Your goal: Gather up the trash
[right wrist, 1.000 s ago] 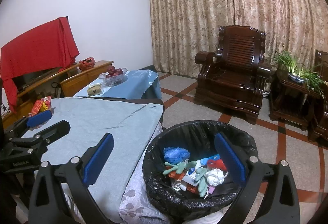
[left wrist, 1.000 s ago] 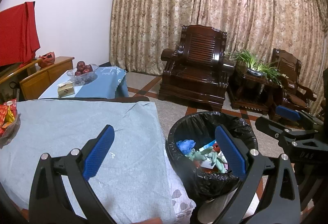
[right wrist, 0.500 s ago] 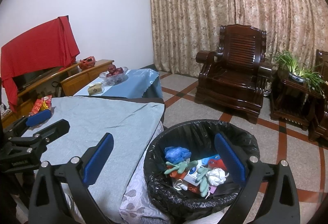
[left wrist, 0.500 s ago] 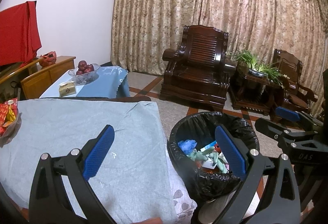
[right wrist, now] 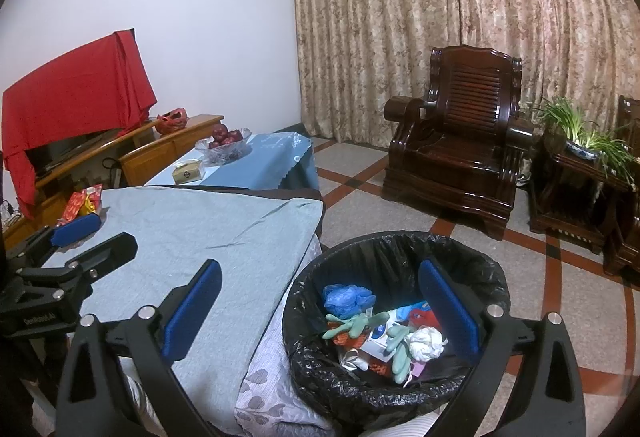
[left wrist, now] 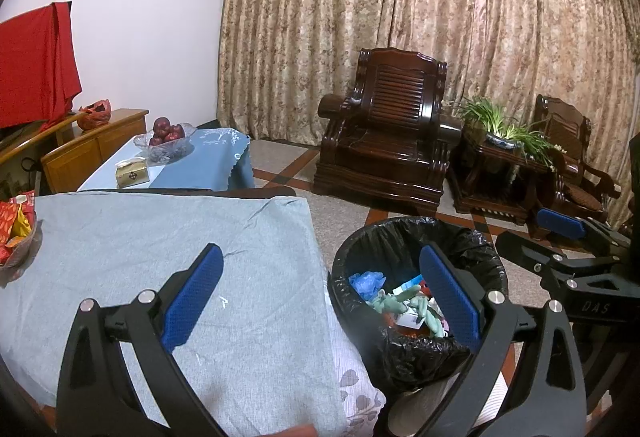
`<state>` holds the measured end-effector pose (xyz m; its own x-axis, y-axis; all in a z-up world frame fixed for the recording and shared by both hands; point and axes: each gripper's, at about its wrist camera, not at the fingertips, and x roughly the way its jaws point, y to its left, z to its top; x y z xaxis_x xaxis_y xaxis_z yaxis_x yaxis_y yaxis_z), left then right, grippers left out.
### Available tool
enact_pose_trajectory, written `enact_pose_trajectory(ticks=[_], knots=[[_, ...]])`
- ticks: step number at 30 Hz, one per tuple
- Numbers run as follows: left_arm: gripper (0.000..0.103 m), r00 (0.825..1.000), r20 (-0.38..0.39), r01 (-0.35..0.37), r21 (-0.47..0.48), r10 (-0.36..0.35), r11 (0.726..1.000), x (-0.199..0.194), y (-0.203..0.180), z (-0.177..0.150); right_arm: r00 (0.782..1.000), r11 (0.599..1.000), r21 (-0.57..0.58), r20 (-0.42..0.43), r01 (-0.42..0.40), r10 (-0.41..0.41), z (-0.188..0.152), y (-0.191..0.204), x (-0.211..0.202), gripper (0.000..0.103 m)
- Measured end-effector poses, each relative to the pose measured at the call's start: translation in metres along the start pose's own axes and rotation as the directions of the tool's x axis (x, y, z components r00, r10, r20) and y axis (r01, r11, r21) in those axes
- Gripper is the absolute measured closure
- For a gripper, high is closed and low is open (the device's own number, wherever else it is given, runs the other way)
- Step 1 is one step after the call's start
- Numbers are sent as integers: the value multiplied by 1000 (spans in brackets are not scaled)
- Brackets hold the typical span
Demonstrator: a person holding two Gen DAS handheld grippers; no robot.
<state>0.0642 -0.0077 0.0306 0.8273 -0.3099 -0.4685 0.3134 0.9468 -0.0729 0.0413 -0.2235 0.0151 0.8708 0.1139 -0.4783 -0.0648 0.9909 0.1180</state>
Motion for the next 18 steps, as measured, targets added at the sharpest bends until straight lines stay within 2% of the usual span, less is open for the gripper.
enact_pose_trajectory(ticks=[18], knots=[[7, 1000, 0, -1, 1, 1, 1000, 0, -1, -1, 1000, 1000, 1, -1, -1, 1, 1, 1, 0, 6]])
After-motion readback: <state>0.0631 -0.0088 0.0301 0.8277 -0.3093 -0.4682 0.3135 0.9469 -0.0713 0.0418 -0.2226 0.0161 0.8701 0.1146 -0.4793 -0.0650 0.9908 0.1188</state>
